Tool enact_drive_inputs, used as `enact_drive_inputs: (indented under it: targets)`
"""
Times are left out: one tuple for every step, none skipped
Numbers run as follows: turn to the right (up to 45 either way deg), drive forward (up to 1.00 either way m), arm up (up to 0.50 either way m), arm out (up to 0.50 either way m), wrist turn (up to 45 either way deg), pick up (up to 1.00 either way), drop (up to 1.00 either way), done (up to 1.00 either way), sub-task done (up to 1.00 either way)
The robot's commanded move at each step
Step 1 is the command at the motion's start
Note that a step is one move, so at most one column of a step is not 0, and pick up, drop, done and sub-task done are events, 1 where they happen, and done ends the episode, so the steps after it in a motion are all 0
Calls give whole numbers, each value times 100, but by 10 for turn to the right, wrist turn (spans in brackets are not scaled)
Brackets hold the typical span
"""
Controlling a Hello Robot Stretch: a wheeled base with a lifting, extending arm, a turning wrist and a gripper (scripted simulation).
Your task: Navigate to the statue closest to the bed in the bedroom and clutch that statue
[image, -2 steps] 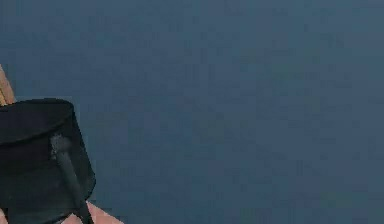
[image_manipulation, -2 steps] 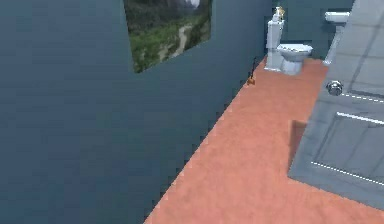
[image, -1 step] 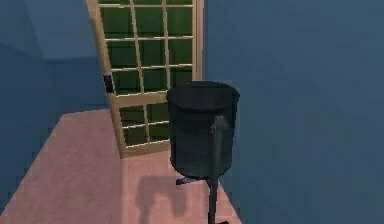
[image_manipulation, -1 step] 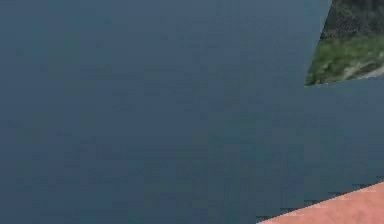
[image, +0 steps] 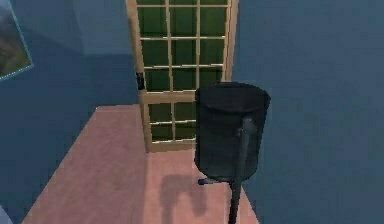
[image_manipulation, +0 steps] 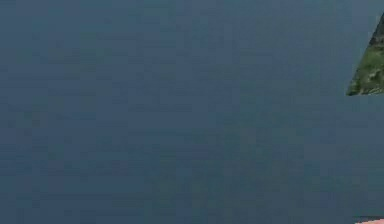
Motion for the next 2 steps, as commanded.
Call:
enact_drive_inputs:
  targets:
    - [0, 30, 0, 0, 0, 0, 0, 0, 0]
    - [-330, 0, 0, 0, 0, 0, 0, 0, 0]
